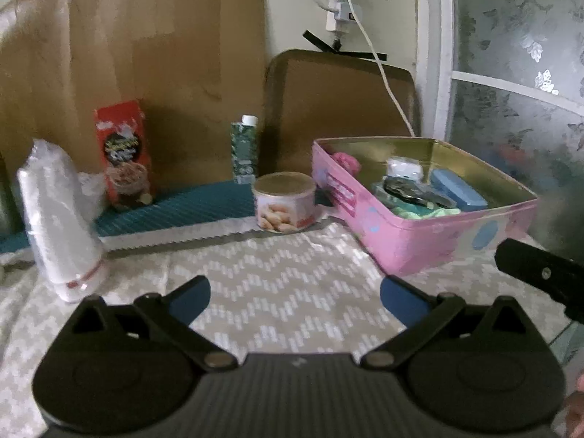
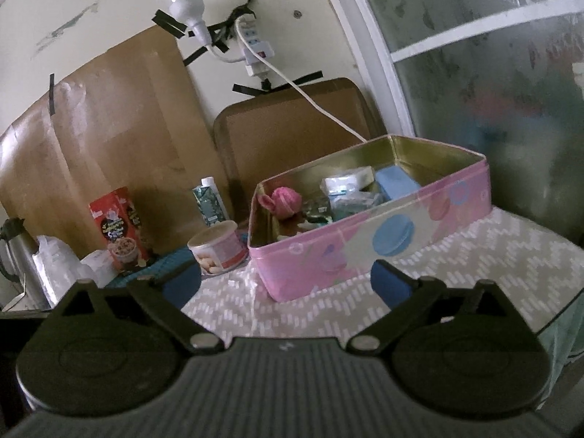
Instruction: Organize soft objects
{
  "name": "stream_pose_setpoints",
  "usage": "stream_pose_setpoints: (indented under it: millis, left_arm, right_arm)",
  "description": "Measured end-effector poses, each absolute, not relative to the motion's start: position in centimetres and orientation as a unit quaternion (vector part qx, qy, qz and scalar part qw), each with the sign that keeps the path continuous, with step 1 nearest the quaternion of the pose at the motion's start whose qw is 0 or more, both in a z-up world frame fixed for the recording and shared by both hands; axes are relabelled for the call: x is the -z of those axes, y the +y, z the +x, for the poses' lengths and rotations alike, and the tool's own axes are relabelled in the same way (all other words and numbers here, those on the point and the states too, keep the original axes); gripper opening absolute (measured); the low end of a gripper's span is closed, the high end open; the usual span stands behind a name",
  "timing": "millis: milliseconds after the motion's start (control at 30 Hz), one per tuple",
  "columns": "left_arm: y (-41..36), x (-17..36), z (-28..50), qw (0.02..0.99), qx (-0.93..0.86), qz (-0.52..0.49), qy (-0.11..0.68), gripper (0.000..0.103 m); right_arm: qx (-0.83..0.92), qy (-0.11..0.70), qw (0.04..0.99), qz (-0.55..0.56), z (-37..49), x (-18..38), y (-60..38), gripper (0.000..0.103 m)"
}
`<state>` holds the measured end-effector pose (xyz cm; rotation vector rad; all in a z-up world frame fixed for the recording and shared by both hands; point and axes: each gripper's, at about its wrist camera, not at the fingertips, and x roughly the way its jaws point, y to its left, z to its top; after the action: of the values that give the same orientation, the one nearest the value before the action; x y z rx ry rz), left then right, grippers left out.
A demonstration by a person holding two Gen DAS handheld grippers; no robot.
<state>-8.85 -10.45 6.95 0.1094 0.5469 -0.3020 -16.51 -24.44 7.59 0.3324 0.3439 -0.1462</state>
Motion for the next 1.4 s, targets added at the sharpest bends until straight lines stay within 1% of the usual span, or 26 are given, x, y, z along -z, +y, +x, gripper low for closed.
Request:
stream_pose_setpoints:
  millis: [433,1400]
  left_arm:
    - [-9.7,-7.3,-9.4,0.958,0.109,0.056,0.26,0.103]
    - [-9.2,-7.2,-9.8,0.96,0.073,0.056,0.265,0.103]
  right_arm:
    - [0.061,0.187,0.968,0.155,-16.8,-7.2,-23.4,0.103]
    - [0.057,0.187,0.968,0.159,-17.3,-6.9,-23.2,0.103]
